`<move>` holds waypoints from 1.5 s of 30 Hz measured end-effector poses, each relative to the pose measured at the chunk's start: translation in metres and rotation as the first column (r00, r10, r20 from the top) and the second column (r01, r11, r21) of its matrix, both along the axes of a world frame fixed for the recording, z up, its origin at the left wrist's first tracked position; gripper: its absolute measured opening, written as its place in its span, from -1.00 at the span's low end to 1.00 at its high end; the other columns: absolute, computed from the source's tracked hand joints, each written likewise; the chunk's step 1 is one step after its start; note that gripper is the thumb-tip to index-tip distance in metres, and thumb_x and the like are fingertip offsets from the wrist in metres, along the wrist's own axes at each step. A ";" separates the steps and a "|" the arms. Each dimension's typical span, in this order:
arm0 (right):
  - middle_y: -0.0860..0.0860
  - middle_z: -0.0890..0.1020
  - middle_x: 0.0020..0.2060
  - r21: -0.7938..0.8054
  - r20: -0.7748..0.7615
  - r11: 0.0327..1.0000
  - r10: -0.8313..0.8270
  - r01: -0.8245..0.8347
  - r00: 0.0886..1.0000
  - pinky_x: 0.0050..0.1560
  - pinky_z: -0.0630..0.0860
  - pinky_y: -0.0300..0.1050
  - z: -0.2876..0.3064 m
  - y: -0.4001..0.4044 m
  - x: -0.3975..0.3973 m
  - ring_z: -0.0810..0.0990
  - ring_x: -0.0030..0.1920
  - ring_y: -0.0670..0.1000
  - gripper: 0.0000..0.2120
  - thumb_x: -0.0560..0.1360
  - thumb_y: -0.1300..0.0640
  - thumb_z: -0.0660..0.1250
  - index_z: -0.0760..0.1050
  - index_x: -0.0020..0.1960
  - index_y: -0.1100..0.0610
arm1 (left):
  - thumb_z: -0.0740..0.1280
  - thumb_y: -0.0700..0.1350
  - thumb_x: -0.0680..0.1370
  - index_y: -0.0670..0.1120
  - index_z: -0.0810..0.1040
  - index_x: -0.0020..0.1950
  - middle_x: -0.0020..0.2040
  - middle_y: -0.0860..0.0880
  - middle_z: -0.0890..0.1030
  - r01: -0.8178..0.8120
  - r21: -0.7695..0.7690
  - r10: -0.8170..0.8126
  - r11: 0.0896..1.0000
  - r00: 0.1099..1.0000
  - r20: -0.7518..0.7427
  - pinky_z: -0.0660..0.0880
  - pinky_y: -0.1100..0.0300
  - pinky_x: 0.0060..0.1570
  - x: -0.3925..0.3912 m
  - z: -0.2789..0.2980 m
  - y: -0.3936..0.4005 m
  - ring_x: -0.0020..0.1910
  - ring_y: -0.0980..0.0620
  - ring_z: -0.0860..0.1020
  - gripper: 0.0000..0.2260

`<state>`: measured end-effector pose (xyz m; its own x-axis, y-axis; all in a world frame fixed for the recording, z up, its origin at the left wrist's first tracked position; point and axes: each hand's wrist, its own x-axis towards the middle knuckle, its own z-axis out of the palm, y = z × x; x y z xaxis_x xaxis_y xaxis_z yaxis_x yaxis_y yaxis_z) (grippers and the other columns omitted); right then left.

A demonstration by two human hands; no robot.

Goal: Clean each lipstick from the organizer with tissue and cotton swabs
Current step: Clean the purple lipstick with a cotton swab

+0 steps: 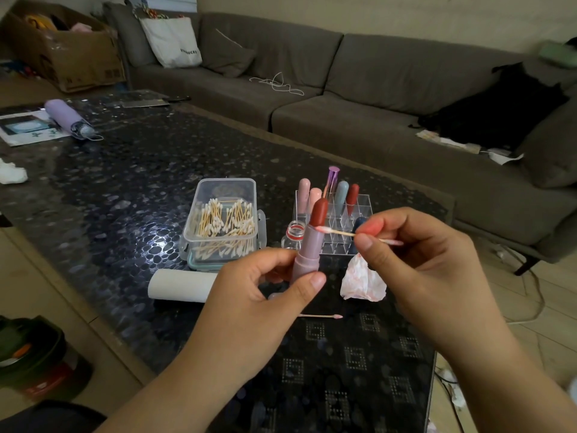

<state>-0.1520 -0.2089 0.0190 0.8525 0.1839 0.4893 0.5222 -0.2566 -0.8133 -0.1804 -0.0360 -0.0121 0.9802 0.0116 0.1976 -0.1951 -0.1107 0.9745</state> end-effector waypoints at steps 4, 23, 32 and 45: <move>-0.02 0.57 -0.36 -0.004 -0.010 1.000 -0.025 0.025 1.000 -0.27 0.50 -0.21 0.000 -0.001 0.001 0.51 -0.32 0.07 -0.96 0.37 0.05 0.39 0.58 -0.18 -0.05 | 0.37 0.18 0.28 0.10 0.67 -0.10 -0.20 0.11 0.67 0.006 0.005 -0.006 1.000 1.000 0.004 0.44 0.24 -0.09 0.000 0.000 0.000 -0.15 0.16 0.61 -0.72; 0.08 0.57 -0.32 0.006 -0.012 1.000 -0.024 0.024 1.000 -0.21 0.55 0.00 0.000 -0.004 0.001 0.50 -0.28 0.17 -0.88 0.36 -0.05 0.45 0.59 -0.17 -0.02 | 0.43 0.16 0.34 0.20 0.64 -0.04 -0.18 0.11 0.67 0.016 0.018 -0.016 1.000 1.000 0.016 0.47 0.22 -0.07 0.001 -0.003 0.000 -0.14 0.16 0.62 -0.79; 0.04 0.58 -0.31 0.012 -0.004 1.000 -0.017 0.017 1.000 -0.21 0.53 -0.08 0.000 -0.009 0.004 0.49 -0.28 0.13 -0.81 0.32 -0.10 0.37 0.59 -0.16 -0.01 | 0.43 0.15 0.40 0.21 0.62 -0.02 -0.17 0.12 0.67 0.042 0.014 -0.042 0.999 0.999 0.026 0.48 0.20 -0.03 0.001 -0.001 0.000 -0.11 0.15 0.62 -0.82; 0.08 0.58 -0.30 0.012 -0.002 0.999 -0.031 0.031 1.000 -0.22 0.52 -0.12 0.001 -0.010 0.004 0.50 -0.28 0.14 -0.92 0.35 0.02 0.45 0.60 -0.18 -0.02 | 0.36 0.18 0.36 0.18 0.63 0.03 -0.11 0.10 0.67 0.144 0.023 -0.145 0.989 0.989 0.032 0.54 0.03 0.09 0.005 -0.008 0.002 -0.03 0.12 0.62 -0.72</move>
<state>-0.1482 -0.2189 0.0202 0.8587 0.1517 0.4895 0.5125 -0.2628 -0.8175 -0.1756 -0.0335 -0.0197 0.9640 -0.1343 0.2293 -0.2433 -0.0987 0.9649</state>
